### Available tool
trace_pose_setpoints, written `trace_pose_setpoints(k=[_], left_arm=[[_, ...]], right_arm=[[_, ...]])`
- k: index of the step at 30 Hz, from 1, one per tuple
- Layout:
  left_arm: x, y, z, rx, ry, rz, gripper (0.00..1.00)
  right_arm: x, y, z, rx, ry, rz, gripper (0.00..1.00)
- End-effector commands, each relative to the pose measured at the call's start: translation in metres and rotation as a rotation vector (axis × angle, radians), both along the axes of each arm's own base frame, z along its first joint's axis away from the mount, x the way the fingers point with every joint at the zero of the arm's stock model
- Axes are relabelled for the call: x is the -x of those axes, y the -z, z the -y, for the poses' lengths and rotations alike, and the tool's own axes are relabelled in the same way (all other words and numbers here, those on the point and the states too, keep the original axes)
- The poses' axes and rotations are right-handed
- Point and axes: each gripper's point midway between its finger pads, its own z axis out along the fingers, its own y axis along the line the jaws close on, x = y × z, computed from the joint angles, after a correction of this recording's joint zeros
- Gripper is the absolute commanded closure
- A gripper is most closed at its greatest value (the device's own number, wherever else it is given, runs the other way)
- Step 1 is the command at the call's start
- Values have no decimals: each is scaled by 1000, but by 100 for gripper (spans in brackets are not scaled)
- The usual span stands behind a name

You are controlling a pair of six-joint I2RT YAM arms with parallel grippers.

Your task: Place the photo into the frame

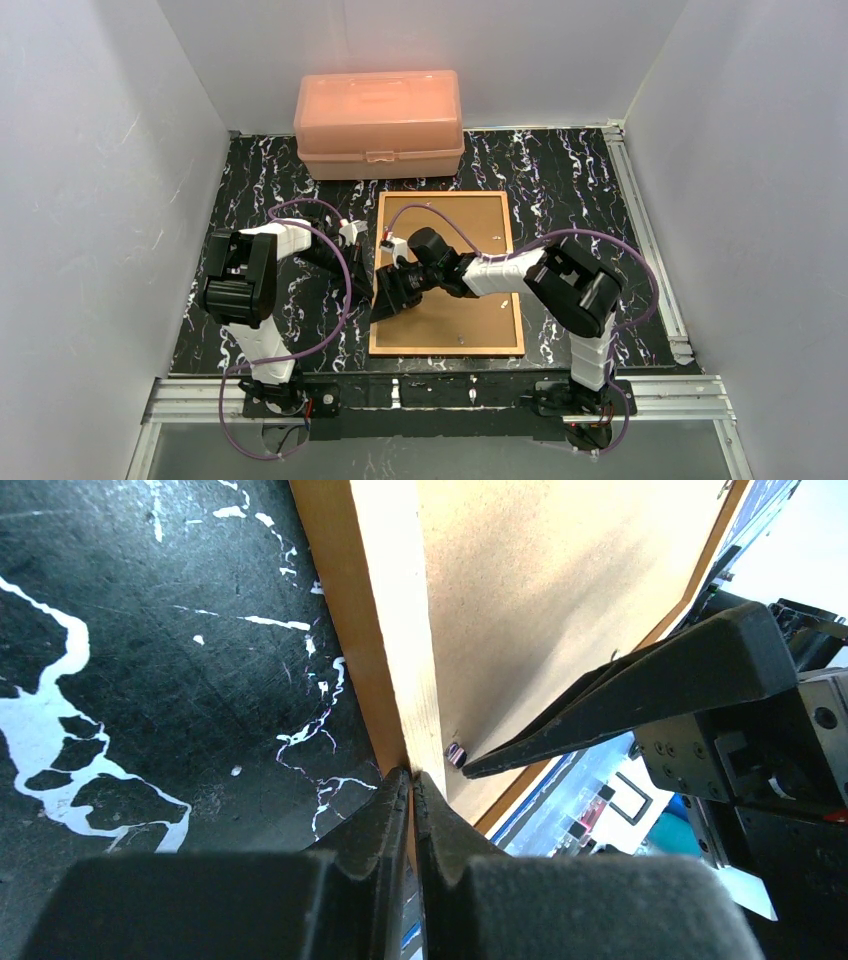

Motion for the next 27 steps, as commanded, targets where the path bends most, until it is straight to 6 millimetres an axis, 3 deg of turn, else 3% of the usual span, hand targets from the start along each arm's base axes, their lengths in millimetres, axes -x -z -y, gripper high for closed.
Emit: trace_pose_setpoints(k=[1, 5, 13, 27], left_arm=[[3, -2, 1, 0, 16, -8, 97], [2, -2, 1, 2, 16, -9, 97], [2, -4, 2, 5, 16, -6, 97], [2, -4, 2, 9, 17, -7, 98]], right_arm=[[-8, -25, 7, -27, 17, 56, 20], [-12, -13, 16, 0, 34, 45, 20], [-14, 3, 8, 6, 30, 18, 20], [-6, 8, 2, 2, 20, -1, 21]])
